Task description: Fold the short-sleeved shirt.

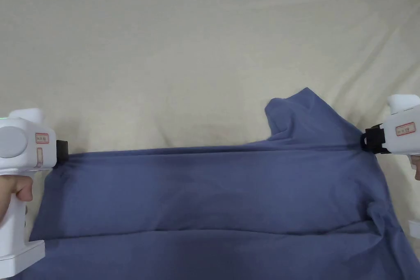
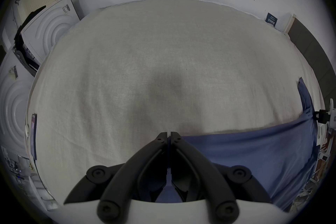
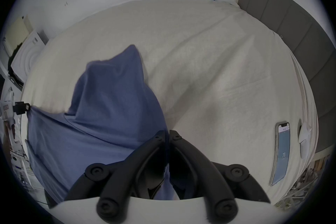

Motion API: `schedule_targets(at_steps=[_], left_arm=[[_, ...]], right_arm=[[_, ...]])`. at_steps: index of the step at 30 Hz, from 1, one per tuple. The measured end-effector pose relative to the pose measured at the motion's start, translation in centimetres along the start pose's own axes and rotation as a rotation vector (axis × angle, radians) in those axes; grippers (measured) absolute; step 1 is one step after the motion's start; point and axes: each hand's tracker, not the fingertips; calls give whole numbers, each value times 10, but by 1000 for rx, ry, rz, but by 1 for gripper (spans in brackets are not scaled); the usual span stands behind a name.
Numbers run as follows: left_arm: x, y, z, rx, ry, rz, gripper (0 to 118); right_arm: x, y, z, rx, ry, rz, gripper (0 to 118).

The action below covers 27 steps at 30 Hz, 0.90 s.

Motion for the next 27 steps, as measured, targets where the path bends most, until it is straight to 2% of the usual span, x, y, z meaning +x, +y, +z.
schedule_targets(at_steps=[3,16,27], left_arm=[[-7,2,14,44,1,18,0],[-25,-50,108,70,-71,70,0],[-49,-167,183,131,-75,67,0]], right_arm=[[5,-3,17,26,37,-46,5],[2,-35,134,153,105,-41,5],[0,-152,202,227,159,-20,5]])
